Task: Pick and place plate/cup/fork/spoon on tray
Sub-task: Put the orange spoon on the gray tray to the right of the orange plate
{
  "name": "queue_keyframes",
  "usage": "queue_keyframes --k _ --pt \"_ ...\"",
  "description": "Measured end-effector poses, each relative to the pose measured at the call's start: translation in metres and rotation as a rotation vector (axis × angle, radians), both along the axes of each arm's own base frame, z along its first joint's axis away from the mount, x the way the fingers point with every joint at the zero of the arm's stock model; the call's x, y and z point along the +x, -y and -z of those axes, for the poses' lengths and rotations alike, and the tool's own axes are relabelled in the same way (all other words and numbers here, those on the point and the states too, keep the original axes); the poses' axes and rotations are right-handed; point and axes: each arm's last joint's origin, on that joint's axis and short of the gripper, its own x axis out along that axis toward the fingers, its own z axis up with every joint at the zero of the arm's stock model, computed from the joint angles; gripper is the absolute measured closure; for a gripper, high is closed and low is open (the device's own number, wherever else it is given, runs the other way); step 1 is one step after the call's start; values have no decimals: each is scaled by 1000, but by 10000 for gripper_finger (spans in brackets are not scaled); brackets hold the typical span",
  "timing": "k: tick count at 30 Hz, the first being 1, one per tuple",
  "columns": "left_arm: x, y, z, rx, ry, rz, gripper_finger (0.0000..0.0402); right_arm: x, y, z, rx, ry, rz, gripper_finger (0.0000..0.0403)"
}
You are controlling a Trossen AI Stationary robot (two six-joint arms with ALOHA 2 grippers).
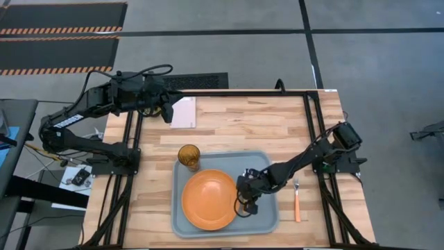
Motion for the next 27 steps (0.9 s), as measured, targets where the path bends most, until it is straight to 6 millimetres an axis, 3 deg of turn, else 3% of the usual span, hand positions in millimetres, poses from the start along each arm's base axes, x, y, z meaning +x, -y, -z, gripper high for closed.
queue_keyframes --k 14,20,27 --pt "0 0 0 -1 1 1 368 2 -12 14 29 -1 43 392" --pt "0 0 0 -3 6 0 368 6 -13 4 26 34 20 397" --pt "0 0 -1 -11 16 -5 368 -14 -1 -12 -73 -80 84 397"
